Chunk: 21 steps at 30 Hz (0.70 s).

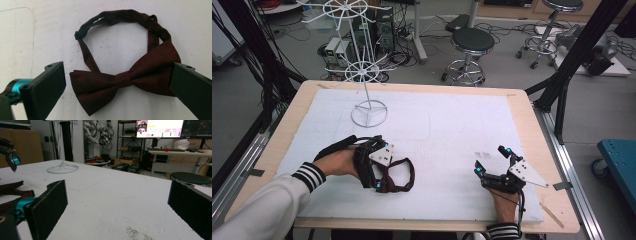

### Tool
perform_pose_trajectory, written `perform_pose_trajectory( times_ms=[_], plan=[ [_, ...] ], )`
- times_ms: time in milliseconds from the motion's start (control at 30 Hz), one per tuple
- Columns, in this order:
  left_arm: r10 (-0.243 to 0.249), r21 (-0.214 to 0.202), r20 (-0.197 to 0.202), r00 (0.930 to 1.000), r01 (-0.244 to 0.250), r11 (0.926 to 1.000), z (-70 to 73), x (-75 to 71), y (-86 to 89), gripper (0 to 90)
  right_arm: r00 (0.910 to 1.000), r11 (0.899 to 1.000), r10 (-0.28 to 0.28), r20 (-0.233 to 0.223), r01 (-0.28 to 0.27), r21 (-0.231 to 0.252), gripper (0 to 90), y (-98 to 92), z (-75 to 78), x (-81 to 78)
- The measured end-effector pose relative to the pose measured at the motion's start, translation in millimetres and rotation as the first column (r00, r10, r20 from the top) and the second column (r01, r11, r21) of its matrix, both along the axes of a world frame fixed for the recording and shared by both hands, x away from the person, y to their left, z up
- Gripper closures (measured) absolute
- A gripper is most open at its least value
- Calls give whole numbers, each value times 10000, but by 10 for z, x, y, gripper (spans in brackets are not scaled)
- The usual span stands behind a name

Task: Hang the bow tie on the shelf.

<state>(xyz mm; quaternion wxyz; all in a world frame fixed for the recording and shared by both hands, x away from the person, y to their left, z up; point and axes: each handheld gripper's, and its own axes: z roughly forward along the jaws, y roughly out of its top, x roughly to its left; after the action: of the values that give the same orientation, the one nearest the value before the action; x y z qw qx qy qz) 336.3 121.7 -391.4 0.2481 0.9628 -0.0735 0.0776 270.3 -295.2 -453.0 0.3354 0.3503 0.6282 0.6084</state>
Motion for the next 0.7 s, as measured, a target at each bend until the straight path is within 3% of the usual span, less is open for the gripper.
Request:
perform_pose_trajectory(
  times_ms=[567, 700],
  plan=[
    [-170, 767, -168, 9997, 183, 9969, -111, 7, -59, 30, 10000, 10000, -7, 22, 7, 18, 19, -3, 1, 2],
    [-368, 869, -204, 9991, 385, 9955, -131, -8, -70, 93, 10000, 10000, -23, 13, 23, 43, 19, -3, 0, 1]
  ],
)
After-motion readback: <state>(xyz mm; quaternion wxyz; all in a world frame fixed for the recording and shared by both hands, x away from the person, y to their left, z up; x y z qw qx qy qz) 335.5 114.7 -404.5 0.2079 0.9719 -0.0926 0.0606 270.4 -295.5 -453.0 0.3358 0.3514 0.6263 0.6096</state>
